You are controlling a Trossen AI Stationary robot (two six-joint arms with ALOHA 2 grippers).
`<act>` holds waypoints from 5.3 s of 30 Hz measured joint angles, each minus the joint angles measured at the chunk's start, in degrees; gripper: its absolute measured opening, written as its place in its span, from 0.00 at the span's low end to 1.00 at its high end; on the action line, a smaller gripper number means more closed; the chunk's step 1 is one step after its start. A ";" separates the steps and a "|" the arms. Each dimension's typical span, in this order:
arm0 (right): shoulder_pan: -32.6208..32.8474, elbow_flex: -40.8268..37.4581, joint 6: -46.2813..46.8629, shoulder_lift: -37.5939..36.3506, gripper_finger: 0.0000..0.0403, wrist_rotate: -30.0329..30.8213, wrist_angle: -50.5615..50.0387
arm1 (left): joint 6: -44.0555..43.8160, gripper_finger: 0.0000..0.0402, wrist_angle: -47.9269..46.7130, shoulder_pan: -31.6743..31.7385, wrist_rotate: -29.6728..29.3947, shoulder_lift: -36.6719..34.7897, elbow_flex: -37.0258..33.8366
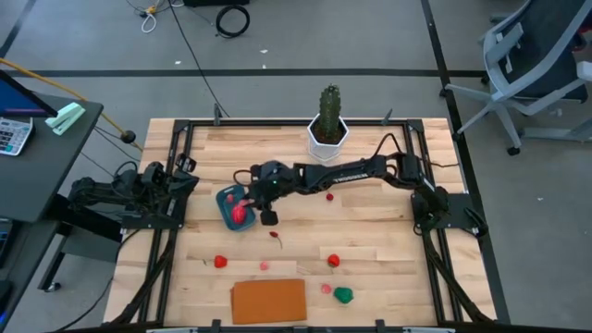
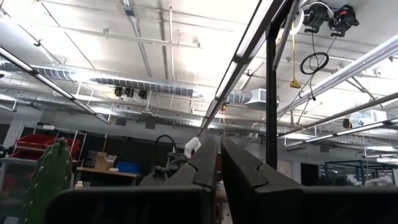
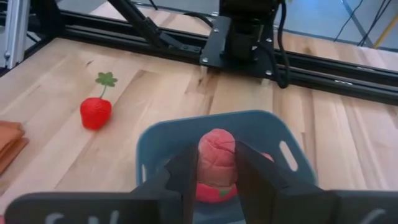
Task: Pick and placing Produce into tupperware
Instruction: Put the peach into the blue bin, then put the strawberry into the blue bin
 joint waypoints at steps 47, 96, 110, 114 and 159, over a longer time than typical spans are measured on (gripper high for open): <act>2.65 -0.07 1.60 5.02 0.47 5.86 0.27 | 8.70 0.08 5.21 0.00 0.00 -0.02 0.05; 0.76 -0.07 -5.79 -23.23 0.42 29.05 -46.38 | -60.17 0.33 -77.33 -21.35 26.39 68.37 37.73; -3.10 -0.07 -5.69 -39.07 0.42 30.08 -46.86 | -64.09 0.33 -78.73 -25.83 22.61 74.02 37.70; -3.96 -0.07 -5.03 -41.21 0.42 30.07 -46.86 | -63.12 0.32 -78.70 -25.83 22.45 75.42 37.70; -4.47 -0.07 -3.15 -40.76 0.42 29.79 -47.40 | -52.48 0.01 -117.22 -19.85 -16.55 82.03 62.23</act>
